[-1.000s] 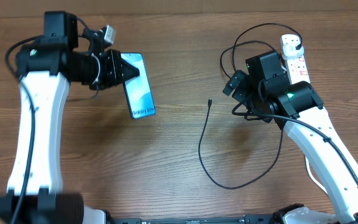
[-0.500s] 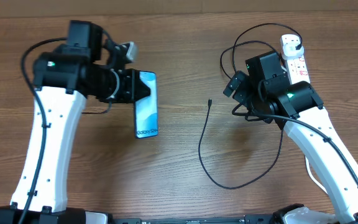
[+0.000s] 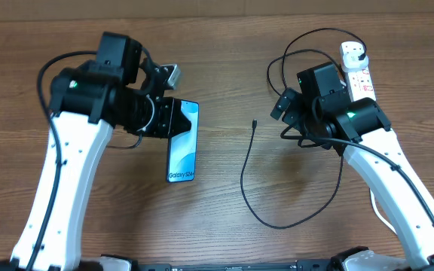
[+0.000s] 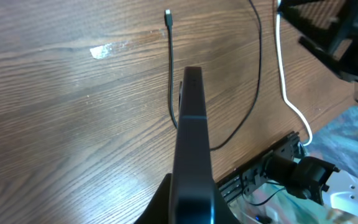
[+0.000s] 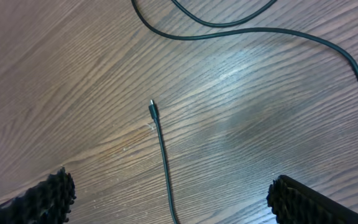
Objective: Plug charger to phone and switch on socket
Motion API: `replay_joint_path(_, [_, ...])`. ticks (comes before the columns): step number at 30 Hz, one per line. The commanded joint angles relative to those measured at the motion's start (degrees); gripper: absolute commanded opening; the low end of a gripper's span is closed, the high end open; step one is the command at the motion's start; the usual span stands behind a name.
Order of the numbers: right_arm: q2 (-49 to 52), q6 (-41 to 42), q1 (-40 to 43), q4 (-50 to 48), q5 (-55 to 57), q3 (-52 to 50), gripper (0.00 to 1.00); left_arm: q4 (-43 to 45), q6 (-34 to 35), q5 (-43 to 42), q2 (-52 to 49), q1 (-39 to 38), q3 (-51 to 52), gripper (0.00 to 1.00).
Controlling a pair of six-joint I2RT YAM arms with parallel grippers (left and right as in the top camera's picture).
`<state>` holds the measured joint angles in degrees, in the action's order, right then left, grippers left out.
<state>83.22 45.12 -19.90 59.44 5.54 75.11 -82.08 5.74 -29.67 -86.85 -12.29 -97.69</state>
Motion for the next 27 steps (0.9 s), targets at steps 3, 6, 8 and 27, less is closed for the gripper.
replay_joint_path(3, [3.5,-0.9,0.2,-0.2,0.9,1.7,1.0,-0.3,-0.8,2.2,9.0,0.2,-0.3,0.04])
replay_joint_path(6, [5.5,-0.9,0.2,-0.2,0.8,1.7,1.0,-0.2,0.9,4.7,11.0,0.2,0.0,0.04])
replay_joint_path(8, [6.6,-0.9,0.2,-0.1,0.8,1.7,1.0,-0.2,2.5,7.6,11.9,0.2,0.0,0.04])
replay_joint_path(27, [7.3,-2.2,0.0,-0.9,-8.2,1.7,1.0,4.9,21.4,24.1,0.4,0.2,0.0,0.04])
